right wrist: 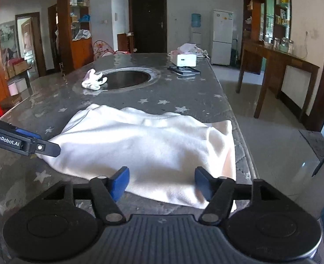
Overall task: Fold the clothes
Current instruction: 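Press and smooth the folded cloth flat with both open grippers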
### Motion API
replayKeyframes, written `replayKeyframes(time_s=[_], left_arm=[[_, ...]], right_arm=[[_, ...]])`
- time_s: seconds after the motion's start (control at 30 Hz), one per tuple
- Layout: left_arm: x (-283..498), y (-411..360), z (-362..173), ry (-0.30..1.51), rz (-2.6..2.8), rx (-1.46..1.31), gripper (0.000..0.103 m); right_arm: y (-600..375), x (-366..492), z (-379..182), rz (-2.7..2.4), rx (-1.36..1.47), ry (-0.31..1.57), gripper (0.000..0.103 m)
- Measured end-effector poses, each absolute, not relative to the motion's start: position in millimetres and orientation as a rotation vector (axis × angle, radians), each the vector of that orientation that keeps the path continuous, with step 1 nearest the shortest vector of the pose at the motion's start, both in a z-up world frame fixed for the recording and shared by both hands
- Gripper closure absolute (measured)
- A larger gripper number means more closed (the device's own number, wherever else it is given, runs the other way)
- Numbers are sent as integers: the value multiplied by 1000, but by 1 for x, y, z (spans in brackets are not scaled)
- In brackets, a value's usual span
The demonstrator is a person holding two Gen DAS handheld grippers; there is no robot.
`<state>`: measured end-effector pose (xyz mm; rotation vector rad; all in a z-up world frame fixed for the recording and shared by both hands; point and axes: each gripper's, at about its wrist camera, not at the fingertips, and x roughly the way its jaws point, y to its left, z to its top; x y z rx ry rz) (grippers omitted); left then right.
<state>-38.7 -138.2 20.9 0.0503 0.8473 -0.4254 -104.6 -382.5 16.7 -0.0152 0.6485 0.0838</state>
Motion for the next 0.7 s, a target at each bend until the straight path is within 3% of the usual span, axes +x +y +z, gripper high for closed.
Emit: replayKeyframes(time_s=[0.17,0.47,0.7], left_arm=[[-45,-138,18,875,-428,44,18],[-58,-141,23,863,-429,65,1],[-57,-146,17,868,-415,107,0]], right_arm=[[-379,-109,18,85,-13,653,26],[-372,-114,20,93,-8,660,3],[-367,-114,16,85,-2,687,2]])
